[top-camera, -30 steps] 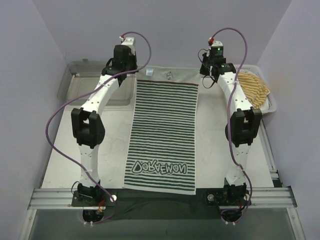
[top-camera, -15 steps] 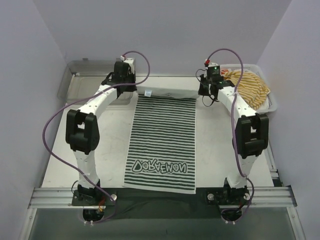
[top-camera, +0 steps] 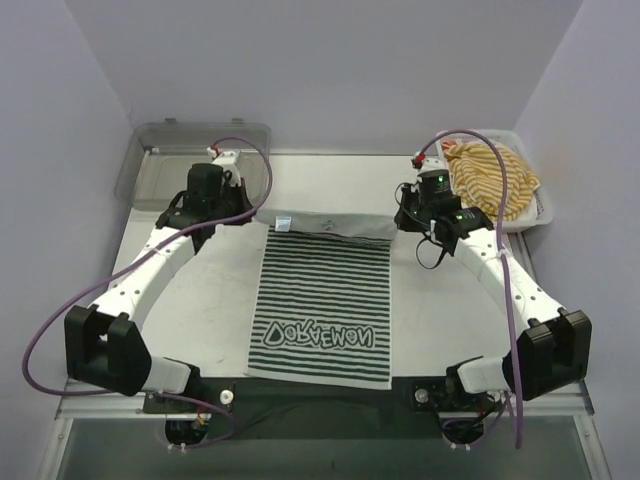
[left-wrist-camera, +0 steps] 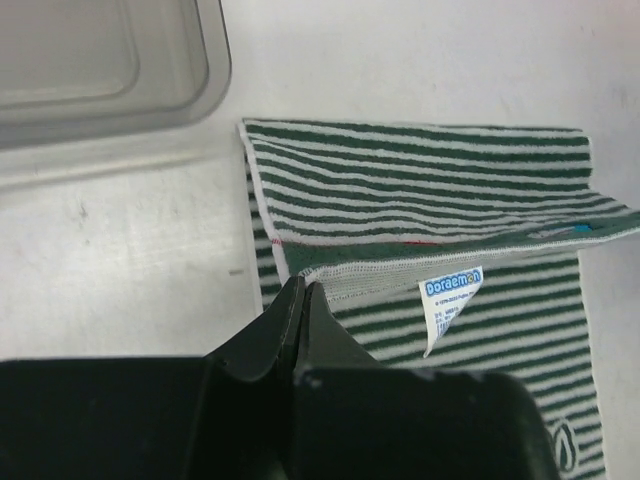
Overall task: Fold and stack the towels
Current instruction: Fold the towel
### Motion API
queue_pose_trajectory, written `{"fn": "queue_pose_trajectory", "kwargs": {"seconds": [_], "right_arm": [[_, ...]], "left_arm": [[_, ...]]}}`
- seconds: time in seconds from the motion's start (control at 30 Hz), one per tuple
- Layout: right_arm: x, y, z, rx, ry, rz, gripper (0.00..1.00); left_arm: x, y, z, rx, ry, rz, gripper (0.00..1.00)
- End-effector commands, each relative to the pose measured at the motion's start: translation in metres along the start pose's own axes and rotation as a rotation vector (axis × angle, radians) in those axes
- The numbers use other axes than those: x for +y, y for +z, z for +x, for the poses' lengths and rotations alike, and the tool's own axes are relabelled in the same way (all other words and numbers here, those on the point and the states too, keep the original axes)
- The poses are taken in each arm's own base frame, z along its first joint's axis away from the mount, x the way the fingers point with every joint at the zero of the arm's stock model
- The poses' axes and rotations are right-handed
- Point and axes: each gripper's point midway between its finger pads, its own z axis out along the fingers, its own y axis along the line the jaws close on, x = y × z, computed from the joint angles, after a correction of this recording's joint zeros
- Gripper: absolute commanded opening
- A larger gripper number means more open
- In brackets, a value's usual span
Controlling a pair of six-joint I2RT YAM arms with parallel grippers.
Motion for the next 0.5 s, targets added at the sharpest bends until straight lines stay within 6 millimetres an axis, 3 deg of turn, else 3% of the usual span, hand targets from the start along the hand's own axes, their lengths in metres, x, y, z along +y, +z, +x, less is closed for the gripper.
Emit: {"fn": "queue_pose_trajectory", "kwargs": {"seconds": [0.0, 0.1, 0.13, 0.17, 0.27, 0.4, 0.47], "right_arm": [[-0.004, -0.011, 0.045, 0.119, 0.078, 0.006, 0.0], [0.006, -0.013, 0.085, 0.22, 0.146, -0.047, 0.0], [0.009, -0.013, 0.094, 0.247, 0.17, -0.058, 0.0], [0.009, -0.01, 0.113, 0.296, 0.18, -0.054, 0.0], [0.012, -0.003, 0.144, 0.38, 0.196, -0.051, 0.0], [0.014, 0.015, 0.169, 0.453, 0.232, -0.047, 0.0], [0.014, 0.027, 0.178, 0.481, 0.241, -0.039, 0.0]], "left_arm": [[0.002, -0.018, 0.052, 0.111, -0.073, 0.025, 0.0], [-0.003, -0.026, 0.079, 0.162, -0.115, 0.065, 0.0], [0.001, -0.025, 0.098, 0.204, -0.13, 0.06, 0.0], [0.001, -0.025, 0.107, 0.224, -0.138, 0.061, 0.0], [0.0, -0.021, 0.139, 0.312, -0.165, 0.064, 0.0], [0.0, -0.002, 0.179, 0.446, -0.204, 0.038, 0.0], [0.0, 0.007, 0.186, 0.469, -0.217, 0.032, 0.0]]}}
